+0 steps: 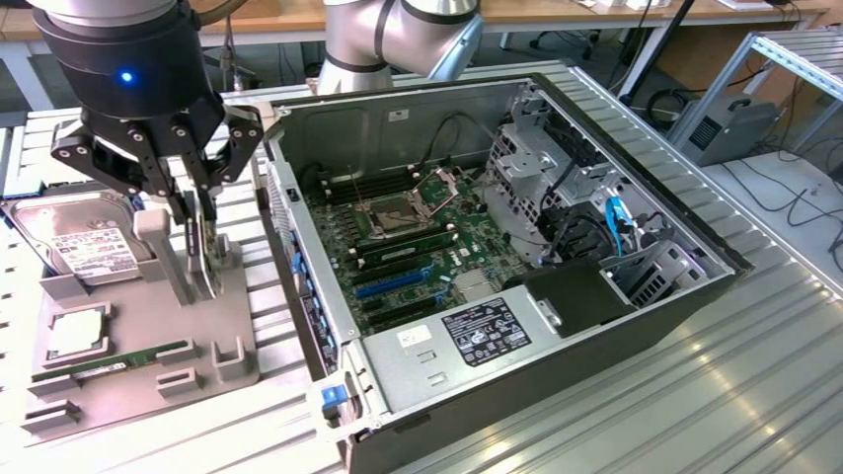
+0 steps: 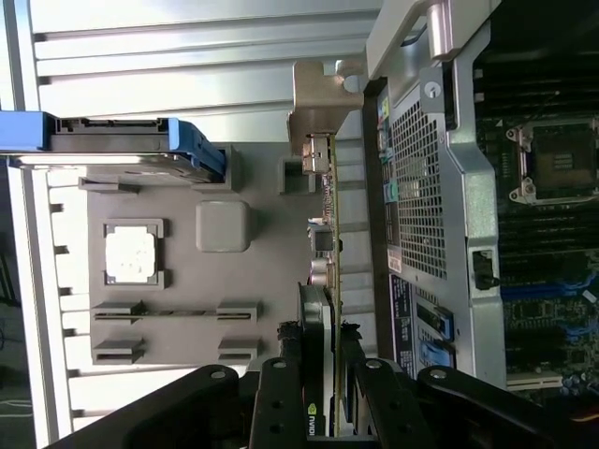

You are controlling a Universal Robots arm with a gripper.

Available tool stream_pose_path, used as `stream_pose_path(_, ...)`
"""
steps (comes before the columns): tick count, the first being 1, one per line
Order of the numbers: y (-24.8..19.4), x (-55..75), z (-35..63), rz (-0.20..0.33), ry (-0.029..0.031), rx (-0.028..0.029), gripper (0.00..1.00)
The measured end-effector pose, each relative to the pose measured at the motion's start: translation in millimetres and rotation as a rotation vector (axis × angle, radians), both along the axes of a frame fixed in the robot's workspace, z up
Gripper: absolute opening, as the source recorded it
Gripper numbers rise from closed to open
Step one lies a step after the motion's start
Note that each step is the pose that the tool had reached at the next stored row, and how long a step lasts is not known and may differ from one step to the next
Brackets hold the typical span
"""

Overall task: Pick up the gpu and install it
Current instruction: 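Pick up the gpu and move the gpu toward the slot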

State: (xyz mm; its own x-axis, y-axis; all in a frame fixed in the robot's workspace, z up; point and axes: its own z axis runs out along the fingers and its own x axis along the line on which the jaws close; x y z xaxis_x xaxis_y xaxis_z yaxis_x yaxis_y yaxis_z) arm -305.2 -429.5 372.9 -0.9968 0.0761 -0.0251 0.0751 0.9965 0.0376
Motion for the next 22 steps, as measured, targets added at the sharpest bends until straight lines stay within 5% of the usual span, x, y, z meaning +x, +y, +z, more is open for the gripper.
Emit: stream_pose_path(22, 0.0, 0.0, 8.4, 0.000, 0.0000, -0.0001, 0.27)
